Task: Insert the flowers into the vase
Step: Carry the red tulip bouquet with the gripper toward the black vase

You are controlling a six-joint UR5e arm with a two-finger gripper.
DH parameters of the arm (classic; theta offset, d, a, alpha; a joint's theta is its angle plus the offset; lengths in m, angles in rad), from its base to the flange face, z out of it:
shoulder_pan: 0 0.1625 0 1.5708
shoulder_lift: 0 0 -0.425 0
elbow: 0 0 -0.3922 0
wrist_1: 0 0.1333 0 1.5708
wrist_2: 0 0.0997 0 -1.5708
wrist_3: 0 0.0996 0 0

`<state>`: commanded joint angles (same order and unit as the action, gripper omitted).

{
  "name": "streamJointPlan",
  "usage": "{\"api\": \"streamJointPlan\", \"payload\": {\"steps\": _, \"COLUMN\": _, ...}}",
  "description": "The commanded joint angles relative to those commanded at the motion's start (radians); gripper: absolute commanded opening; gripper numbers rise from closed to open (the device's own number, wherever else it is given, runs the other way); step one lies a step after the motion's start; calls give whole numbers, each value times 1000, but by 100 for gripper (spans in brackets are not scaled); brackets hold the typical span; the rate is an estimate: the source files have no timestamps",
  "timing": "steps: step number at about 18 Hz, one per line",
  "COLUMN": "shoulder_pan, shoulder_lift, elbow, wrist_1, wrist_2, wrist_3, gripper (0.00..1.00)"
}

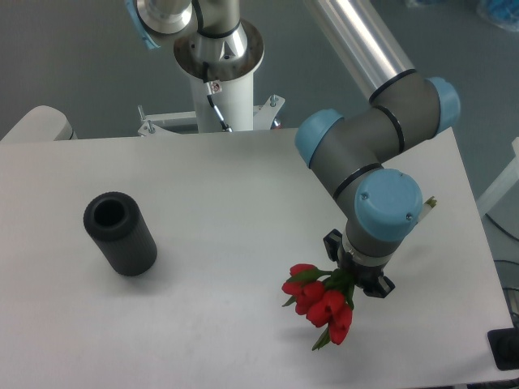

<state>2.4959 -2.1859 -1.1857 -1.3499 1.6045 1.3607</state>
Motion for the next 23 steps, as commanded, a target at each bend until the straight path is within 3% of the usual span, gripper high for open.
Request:
{"api": "streamJointPlan", "payload": {"steps": 11, "shoulder_pan": -38, "shoulder_lift": 11, "elbow": -3, "wrist_1": 6, "wrist_2": -54, "wrist_3": -72, "gripper": 3}}
{"api": "streamJointPlan", "payload": {"steps": 15, "shoulder_pan": -48, "shoulder_lift": 17, "elbow": 3, "wrist_1": 37, "wrist_2": -132, "wrist_3": -107, "gripper": 2}}
{"api": "streamJointPlan", "payload": {"steps": 23, "shoulder_pan": -42, "shoulder_lift": 74, "elbow": 12, "wrist_1": 83, "wrist_2": -561, "wrist_3": -261, "gripper": 0}}
